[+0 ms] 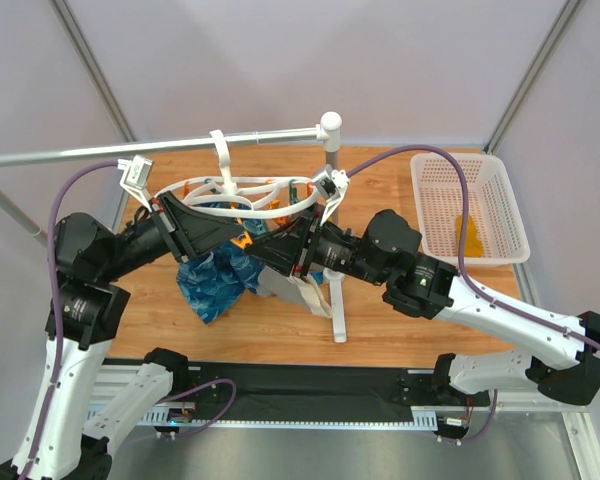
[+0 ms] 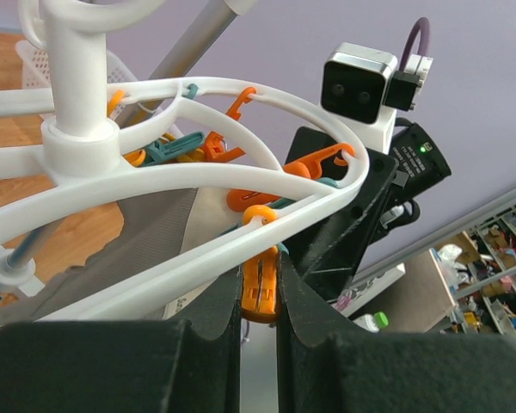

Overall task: Clip the socks to the hanger
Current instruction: Open the clamp at the hanger.

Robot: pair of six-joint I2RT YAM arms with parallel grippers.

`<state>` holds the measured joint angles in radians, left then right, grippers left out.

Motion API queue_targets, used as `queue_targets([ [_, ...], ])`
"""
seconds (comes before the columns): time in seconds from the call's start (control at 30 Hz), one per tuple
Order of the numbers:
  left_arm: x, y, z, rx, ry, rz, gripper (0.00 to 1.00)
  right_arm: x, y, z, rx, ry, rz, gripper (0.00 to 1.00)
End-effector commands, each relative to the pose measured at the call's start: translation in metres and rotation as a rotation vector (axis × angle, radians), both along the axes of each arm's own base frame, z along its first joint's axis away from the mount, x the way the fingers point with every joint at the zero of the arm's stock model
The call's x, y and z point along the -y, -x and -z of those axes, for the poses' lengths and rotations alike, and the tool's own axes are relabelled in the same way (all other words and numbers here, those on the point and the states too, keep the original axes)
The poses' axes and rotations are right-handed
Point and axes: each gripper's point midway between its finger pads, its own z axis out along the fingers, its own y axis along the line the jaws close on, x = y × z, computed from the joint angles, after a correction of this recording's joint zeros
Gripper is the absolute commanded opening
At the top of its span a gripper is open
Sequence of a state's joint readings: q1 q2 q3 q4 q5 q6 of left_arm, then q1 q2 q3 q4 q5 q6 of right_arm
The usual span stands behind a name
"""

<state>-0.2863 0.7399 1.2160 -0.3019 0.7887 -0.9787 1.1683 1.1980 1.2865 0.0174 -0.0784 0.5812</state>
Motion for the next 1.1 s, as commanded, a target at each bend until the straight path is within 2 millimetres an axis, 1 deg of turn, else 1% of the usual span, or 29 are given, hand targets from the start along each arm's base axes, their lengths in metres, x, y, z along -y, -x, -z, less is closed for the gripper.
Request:
queue_targets([
  [0.0,0.002,0.015,-0.005,0.020,0.005,0.056,0.00,-0.001,0.001,-0.025,0.026,-0.070,-0.012,0.22],
  [0.07,0.002,0.015,-0.005,0.020,0.004,0.055,0.00,-0.002,0.002,-0.023,0.024,-0.066,-0.020,0.15],
  [0.1,0.001,0.016,-0.005,0.018,0.001,0.049,0.00,-0.002,0.001,-0.023,0.022,-0.066,-0.016,0.05],
  [0.13,0.000,0.013,-0.004,0.014,-0.003,0.030,0.02,-0.002,0.000,-0.022,0.022,-0.063,-0.011,0.00],
  [0.17,-0.002,0.012,-0.003,0.008,-0.013,0.009,0.09,-0.003,-0.002,-0.020,0.024,-0.055,-0.005,0.00],
  [0.2,-0.007,0.014,0.001,-0.010,-0.047,-0.021,0.26,-0.002,-0.004,-0.018,0.020,-0.045,0.007,0.00],
  [0.23,-0.012,0.007,0.004,-0.024,-0.064,-0.088,0.35,-0.002,-0.006,-0.017,0.030,-0.035,0.016,0.00],
  [0.27,-0.019,0.010,0.005,-0.025,-0.080,-0.131,0.40,-0.003,-0.007,-0.014,0.033,-0.025,0.022,0.00],
  [0.3,-0.027,0.015,0.011,-0.047,-0.124,-0.175,0.43,-0.004,-0.010,-0.009,0.032,-0.009,0.035,0.00],
  [0.33,-0.038,0.009,0.014,-0.062,-0.139,-0.265,0.49,-0.003,-0.011,-0.009,0.040,-0.002,0.044,0.00],
  [0.37,-0.047,0.015,0.014,-0.058,-0.144,-0.310,0.54,-0.003,-0.015,-0.006,0.052,0.012,0.062,0.00],
  [0.4,-0.055,0.021,0.018,-0.087,-0.159,-0.351,0.62,-0.003,-0.017,-0.004,0.058,0.024,0.072,0.00],
  [0.43,-0.065,0.018,0.020,-0.103,-0.159,-0.422,0.63,-0.003,-0.019,-0.002,0.063,0.030,0.079,0.00],
  [0.47,-0.071,0.025,0.023,-0.121,-0.151,-0.448,0.64,-0.004,-0.021,-0.001,0.080,0.040,0.092,0.00],
  [0.53,-0.078,0.026,0.027,-0.190,-0.109,-0.495,0.64,-0.004,-0.023,-0.001,0.103,0.047,0.098,0.00],
  [0.57,-0.077,0.029,0.028,-0.205,-0.091,-0.493,0.64,-0.005,-0.024,0.005,0.105,0.075,0.098,0.00],
  [0.6,-0.075,0.026,0.033,-0.260,-0.070,-0.489,0.63,-0.003,-0.033,0.009,0.117,0.097,0.146,0.00],
  [0.67,-0.072,0.021,0.039,-0.328,-0.058,-0.489,0.62,-0.004,-0.036,0.011,0.135,0.114,0.162,0.00],
  [0.7,-0.069,0.018,0.040,-0.358,-0.042,-0.483,0.59,-0.003,-0.039,0.012,0.151,0.125,0.177,0.00],
  [0.73,-0.067,0.011,0.042,-0.385,-0.047,-0.480,0.59,-0.003,-0.040,0.012,0.158,0.129,0.182,0.00],
  [0.8,-0.061,0.006,0.038,-0.400,-0.040,-0.457,0.57,-0.002,-0.043,0.011,0.182,0.138,0.204,0.00],
  [0.83,-0.058,-0.002,0.039,-0.421,-0.051,-0.455,0.57,-0.003,-0.044,0.013,0.191,0.146,0.210,0.00],
  [0.87,-0.058,-0.003,0.036,-0.424,-0.051,-0.453,0.56,-0.003,-0.045,0.012,0.197,0.147,0.215,0.00],
  [0.97,-0.055,-0.014,0.031,-0.437,-0.054,-0.462,0.56,-0.006,-0.047,0.017,0.214,0.174,0.223,0.00],
  [1.0,-0.056,-0.015,0.025,-0.426,-0.048,-0.464,0.56,-0.007,-0.046,0.015,0.219,0.173,0.223,0.00],
  [1.07,-0.053,-0.021,0.022,-0.429,-0.051,-0.465,0.56,-0.010,-0.046,0.018,0.227,0.183,0.220,0.00],
])
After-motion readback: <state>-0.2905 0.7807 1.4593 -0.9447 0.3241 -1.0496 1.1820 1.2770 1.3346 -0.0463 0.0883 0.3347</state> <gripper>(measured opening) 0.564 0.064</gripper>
